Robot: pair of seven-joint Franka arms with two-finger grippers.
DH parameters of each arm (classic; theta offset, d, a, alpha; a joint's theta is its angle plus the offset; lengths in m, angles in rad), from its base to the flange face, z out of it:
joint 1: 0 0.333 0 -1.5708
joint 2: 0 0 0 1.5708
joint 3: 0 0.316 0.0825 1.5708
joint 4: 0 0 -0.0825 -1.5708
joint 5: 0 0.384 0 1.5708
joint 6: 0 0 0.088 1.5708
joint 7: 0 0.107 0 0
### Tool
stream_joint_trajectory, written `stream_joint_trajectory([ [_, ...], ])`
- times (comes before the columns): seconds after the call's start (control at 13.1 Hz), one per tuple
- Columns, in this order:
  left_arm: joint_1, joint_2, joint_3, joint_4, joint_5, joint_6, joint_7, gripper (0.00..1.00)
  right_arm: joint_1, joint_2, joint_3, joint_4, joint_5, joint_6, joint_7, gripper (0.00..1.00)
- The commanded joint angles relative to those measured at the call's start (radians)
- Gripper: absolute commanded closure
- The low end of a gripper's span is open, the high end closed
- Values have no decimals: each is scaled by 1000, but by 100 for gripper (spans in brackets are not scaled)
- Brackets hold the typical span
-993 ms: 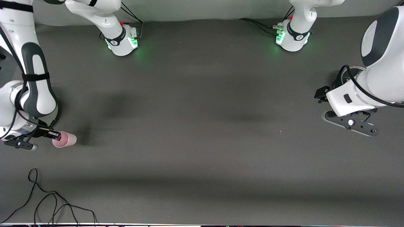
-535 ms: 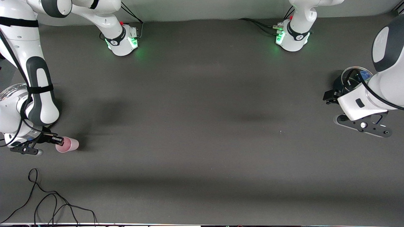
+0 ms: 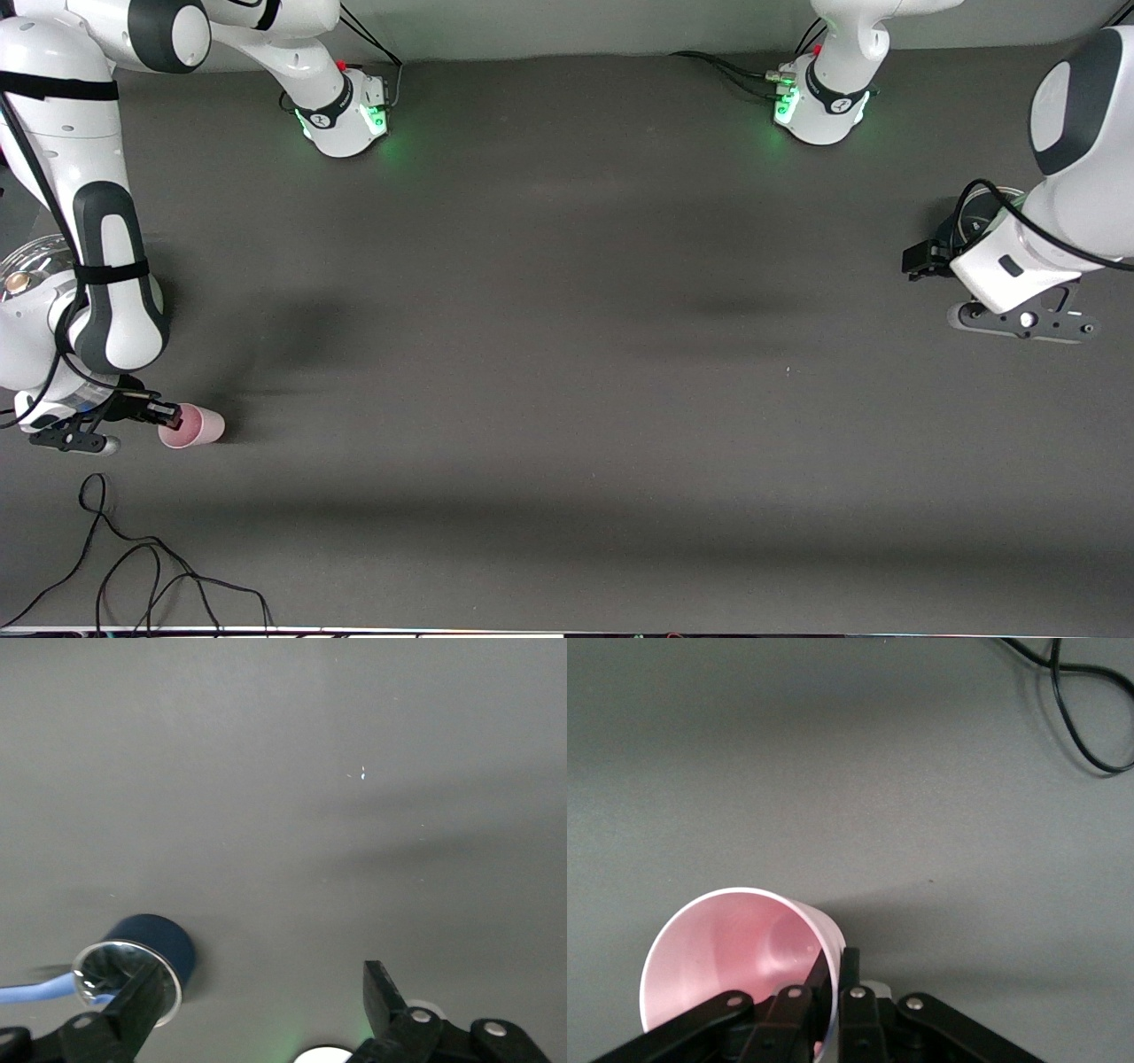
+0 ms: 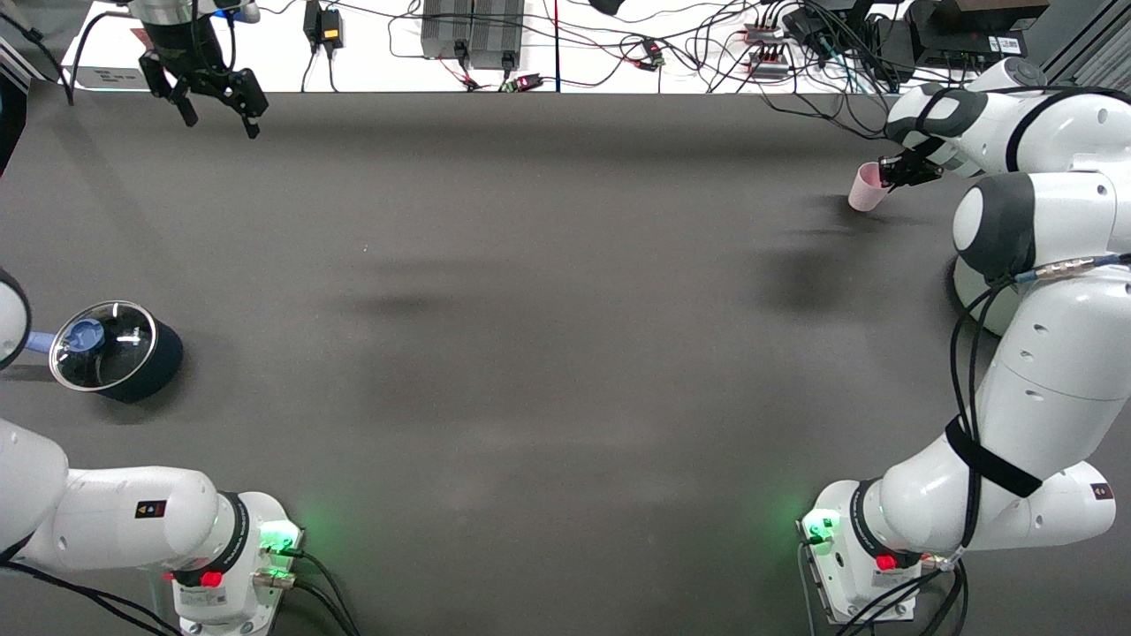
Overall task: Transfer pink cup from left to right arm
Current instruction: 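Lower the pink cup with the right gripper onto the table, then open the right gripper and raise it away from the cup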
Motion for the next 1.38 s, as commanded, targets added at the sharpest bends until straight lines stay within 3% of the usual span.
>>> stream_joint_trajectory([
  [0.0, 21, -38, -7, -38, -20, 21, -19, 0, -12, 27, 6, 43, 57, -5, -39, 89],
  [0.08, 21, -38, -9, -38, -21, 22, -19, 0, -16, 27, 8, 43, 57, -6, -39, 64],
  [0.15, 21, -38, -9, -38, -21, 22, -19, 0, -18, 27, 8, 44, 57, -14, -39, 50],
  [0.31, 22, -36, -9, -38, -23, 33, -16, 0, -18, 19, 6, 48, 57, -37, -39, 36],
  [0.46, 15, -39, -9, -40, -24, 31, -17, 0, -21, -2, 6, 54, 57, -84, -39, 1],
  [0.69, 10, -44, -23, -43, -33, 38, -54, 0, -16, -76, -3, 63, 43, -175, -39, 0],
  [0.84, -2, -44, -35, -41, -118, 38, -139, 0, -6, -137, -41, 64, 25, -260, -39, 0],
  [1.07, -16, -47, -44, -35, -377, 39, -217, 0, -1, -281, -53, 64, -82, -391, -26, 0],
  [1.3, -16, -47, -43, -25, -758, 39, -221, 0, 54, -432, -53, 63, -186, -506, 68, 0],
])
